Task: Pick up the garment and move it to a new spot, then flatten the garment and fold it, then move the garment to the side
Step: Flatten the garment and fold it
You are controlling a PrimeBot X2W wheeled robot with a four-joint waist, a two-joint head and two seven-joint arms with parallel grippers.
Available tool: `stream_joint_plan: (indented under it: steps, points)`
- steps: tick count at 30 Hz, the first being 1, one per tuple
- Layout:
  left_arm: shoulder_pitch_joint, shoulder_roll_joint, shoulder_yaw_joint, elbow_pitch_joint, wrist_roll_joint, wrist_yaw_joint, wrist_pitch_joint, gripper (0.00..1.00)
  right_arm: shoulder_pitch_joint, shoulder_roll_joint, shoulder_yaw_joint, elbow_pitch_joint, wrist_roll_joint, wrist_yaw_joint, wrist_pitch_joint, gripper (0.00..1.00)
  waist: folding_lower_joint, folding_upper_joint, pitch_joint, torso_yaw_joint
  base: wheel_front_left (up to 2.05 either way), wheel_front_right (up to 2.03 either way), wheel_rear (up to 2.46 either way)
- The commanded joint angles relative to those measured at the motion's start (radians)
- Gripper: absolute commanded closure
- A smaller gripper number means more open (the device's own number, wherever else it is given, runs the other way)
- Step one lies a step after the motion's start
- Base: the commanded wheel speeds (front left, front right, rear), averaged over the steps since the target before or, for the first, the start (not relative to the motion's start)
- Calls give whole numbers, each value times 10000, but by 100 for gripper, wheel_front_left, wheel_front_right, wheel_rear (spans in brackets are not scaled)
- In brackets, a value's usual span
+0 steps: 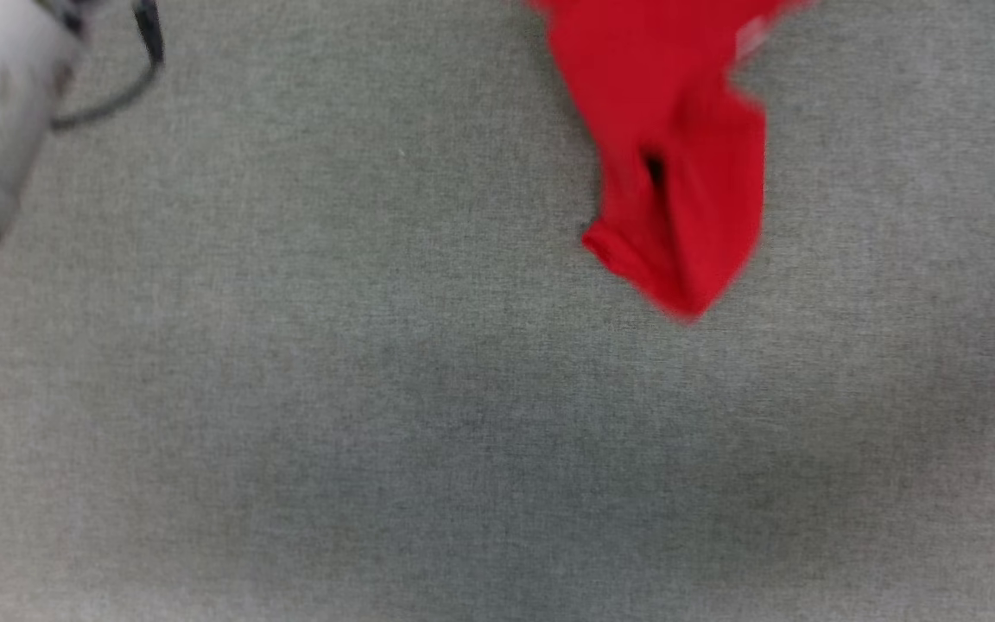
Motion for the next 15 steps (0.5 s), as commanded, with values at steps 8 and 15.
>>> stream_joint_plan:
  steps: [8, 15]
  points:
    - [-2783, -855, 1515, 2019, 381, 506, -2463, 100, -2641, 1773, -1994, 3563, -1859, -23, -2450, 100, 0, 0, -186, -267, 0, 0, 0]
    - [-2214, -1195, 2169, 2260, 670, 76, -2550, 100, -2331, 2767, -2053, 4993, -2571, -23, -3221, 100, 0, 0, -444, -333, 0, 0, 0]
